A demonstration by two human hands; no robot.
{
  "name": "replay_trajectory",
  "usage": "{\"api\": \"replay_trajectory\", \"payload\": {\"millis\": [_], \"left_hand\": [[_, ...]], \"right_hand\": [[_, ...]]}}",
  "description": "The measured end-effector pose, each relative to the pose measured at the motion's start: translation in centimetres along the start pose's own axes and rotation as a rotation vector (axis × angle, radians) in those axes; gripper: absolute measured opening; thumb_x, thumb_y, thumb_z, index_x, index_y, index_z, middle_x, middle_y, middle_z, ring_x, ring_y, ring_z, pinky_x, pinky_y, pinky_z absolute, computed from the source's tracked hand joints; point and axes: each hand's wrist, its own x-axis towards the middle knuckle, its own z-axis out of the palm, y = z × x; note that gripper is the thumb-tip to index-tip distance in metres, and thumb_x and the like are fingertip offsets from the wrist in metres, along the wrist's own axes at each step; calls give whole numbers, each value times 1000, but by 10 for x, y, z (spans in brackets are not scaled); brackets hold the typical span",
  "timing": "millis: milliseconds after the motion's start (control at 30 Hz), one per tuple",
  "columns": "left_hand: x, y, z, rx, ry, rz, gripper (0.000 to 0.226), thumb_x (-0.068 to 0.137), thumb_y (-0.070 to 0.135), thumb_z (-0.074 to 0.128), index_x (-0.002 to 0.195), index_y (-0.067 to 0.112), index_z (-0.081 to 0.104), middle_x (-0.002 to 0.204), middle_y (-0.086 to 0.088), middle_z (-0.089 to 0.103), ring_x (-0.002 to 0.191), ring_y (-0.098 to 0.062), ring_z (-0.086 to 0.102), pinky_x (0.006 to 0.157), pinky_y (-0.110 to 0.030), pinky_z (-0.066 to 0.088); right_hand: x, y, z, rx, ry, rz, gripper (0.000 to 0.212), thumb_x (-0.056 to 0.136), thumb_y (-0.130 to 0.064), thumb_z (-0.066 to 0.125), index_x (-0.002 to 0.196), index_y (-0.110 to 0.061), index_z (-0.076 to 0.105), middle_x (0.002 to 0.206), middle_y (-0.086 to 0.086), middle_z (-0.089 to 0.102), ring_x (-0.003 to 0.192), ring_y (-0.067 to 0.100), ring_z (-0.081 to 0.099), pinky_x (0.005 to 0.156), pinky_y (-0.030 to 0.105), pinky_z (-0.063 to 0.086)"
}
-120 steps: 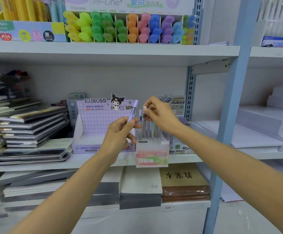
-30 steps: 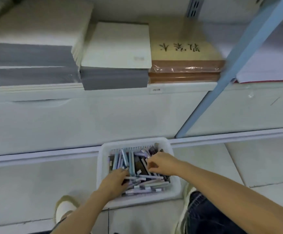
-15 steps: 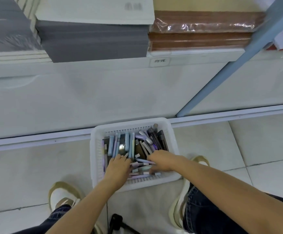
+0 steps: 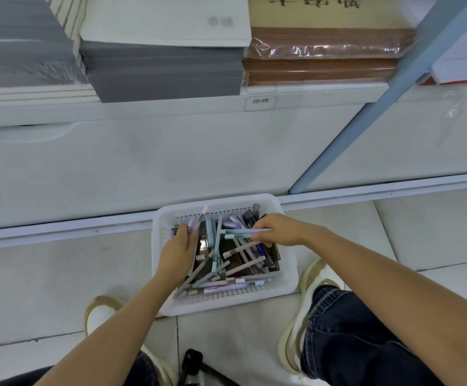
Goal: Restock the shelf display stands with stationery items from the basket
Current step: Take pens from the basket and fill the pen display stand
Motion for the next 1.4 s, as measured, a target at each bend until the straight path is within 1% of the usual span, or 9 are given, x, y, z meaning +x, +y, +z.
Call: {"api": "replay_trajectory", "payload": {"millis": [233, 333, 467, 533, 700, 800, 1033, 1233, 1400], "left_hand": [[-8, 26, 6, 345, -135, 261, 38, 84, 65, 56, 77, 31, 40, 71, 10, 50, 62, -6, 47, 52, -24, 32], [-8, 22, 6, 448, -220, 273, 41, 84, 64, 57, 72, 29, 40, 65, 8, 48, 60, -9, 45, 52, -25, 30], [-4, 15, 3, 57, -432, 151, 32, 87, 50, 65, 76, 22, 53, 64, 3, 62, 60, -10, 55, 62, -30, 44], [-4, 15, -2, -118, -550, 122, 30, 87, 43, 68, 75, 19, 56, 59, 3, 64, 54, -7, 57, 59, -22, 45], [-8, 18, -2, -239, -679, 72, 33, 87, 43, 67, 80, 12, 57, 56, -3, 62, 45, -11, 53, 49, -18, 45], [-8, 22, -12, -230, -715, 56, 28, 94, 38, 59, 82, 14, 53, 61, -2, 66, 45, -9, 52, 47, -18, 43], [-20, 37, -32, -255, -499, 75, 24, 101, 28, 49, 86, 9, 45, 62, -1, 58, 47, -12, 46, 48, -21, 41], [-34, 55, -43, -585, -129, -98, 25, 103, 16, 40, 78, 14, 35, 64, -2, 39, 44, -10, 33, 43, -21, 29], [-48, 90, -52, -759, 119, -53, 31, 92, 25, 64, 69, 15, 47, 49, 4, 31, 37, -9, 25, 34, -17, 25]], "right_hand": [[6, -18, 6, 78, -137, -69, 27, 94, -33, 60, 77, -13, 67, 63, -3, 63, 54, 10, 53, 56, 19, 42], [7, -18, 5, 149, -181, -46, 24, 91, -30, 63, 82, -9, 71, 64, -2, 67, 52, 8, 54, 54, 14, 42], [8, -21, 3, 228, -148, -37, 17, 89, -26, 68, 79, -14, 73, 62, -1, 67, 48, 6, 54, 48, 13, 41], [9, -23, 2, 236, -153, -28, 19, 88, -27, 70, 87, -9, 75, 64, 0, 68, 49, 7, 54, 50, 16, 41], [10, -33, 1, 265, -250, -4, 7, 83, -23, 76, 89, -18, 75, 66, -19, 69, 60, 9, 59, 62, 24, 48], [5, -33, -12, 202, -234, 36, 16, 82, -22, 76, 94, -12, 74, 78, 2, 72, 63, 13, 58, 62, 23, 47], [-23, -24, -34, 352, -66, 93, 26, 93, -17, 64, 118, -23, 61, 75, -6, 67, 65, 4, 56, 65, 18, 47], [-50, -46, -39, 408, 91, 7, 19, 99, -13, 53, 108, -2, 65, 92, 12, 70, 76, 16, 66, 70, 24, 55], [-65, -88, -30, 615, 77, -143, 17, 98, -11, 53, 111, 1, 53, 101, 21, 71, 85, 26, 71, 71, 27, 57]]}}
